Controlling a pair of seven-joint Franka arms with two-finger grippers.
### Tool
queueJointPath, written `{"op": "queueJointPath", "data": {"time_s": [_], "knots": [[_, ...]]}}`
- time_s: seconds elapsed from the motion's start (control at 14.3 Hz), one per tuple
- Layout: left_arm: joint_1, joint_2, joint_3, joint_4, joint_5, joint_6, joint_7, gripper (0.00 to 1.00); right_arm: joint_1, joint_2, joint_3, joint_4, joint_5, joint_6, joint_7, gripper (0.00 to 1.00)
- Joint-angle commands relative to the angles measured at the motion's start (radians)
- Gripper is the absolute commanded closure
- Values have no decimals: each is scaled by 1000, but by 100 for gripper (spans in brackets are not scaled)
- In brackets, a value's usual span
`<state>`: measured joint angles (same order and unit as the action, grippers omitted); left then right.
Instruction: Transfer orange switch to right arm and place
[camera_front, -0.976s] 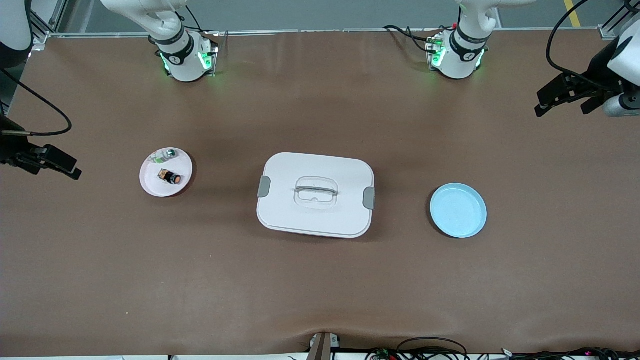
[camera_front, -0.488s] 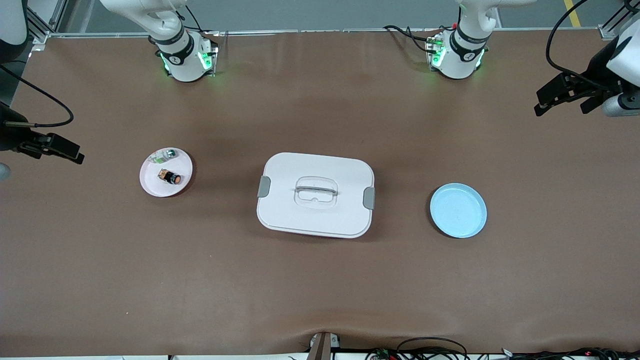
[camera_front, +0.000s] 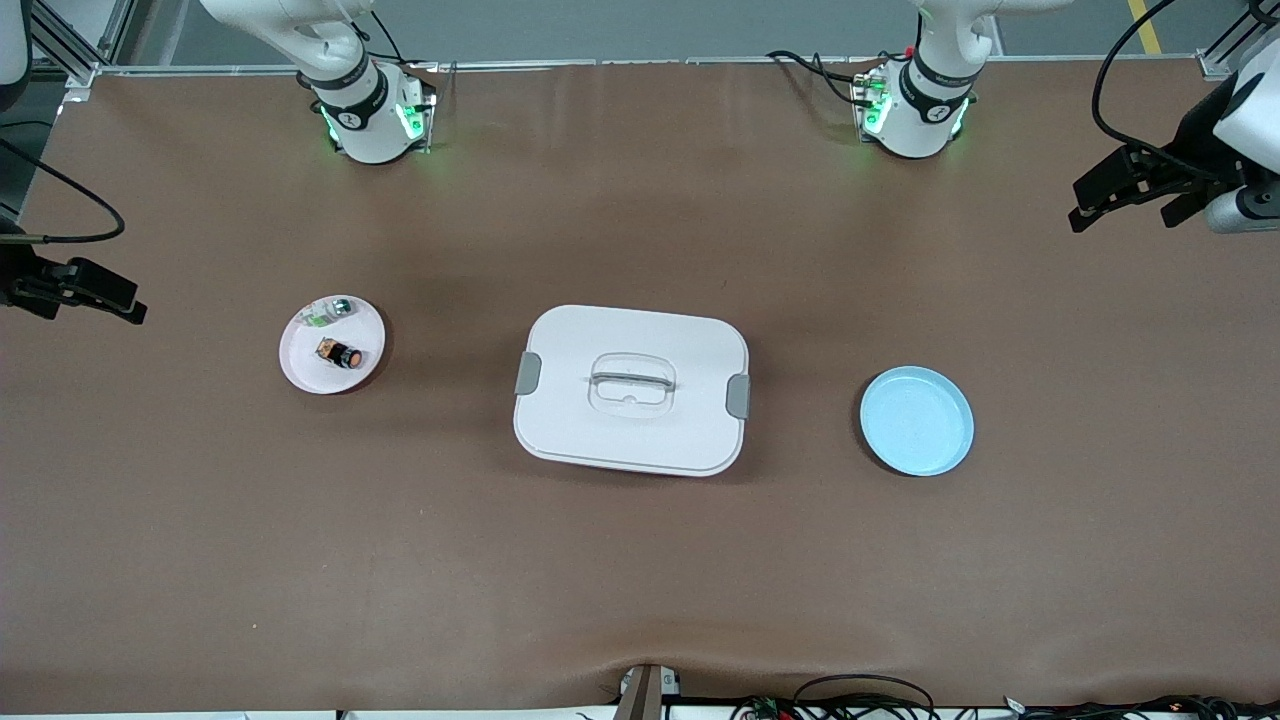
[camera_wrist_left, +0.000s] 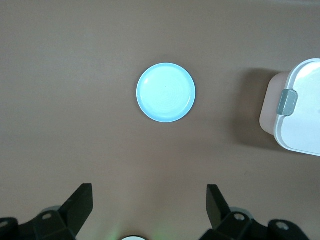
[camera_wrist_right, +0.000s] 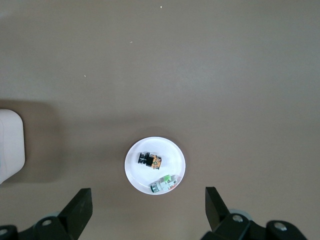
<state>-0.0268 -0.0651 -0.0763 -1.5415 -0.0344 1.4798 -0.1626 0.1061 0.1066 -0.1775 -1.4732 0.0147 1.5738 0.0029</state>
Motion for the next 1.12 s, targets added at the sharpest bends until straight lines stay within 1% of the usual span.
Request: {"op": "queueJointPath", "data": {"time_s": [0.0,1.05], "knots": [[-2,-2,-3,17,14,-23,-6,0,-5,10,1,39,-12,-17,-21,0],[-2,-2,1,18,16,-23,-6,0,4,12,4,48,-1,-14,-21,0]]}}
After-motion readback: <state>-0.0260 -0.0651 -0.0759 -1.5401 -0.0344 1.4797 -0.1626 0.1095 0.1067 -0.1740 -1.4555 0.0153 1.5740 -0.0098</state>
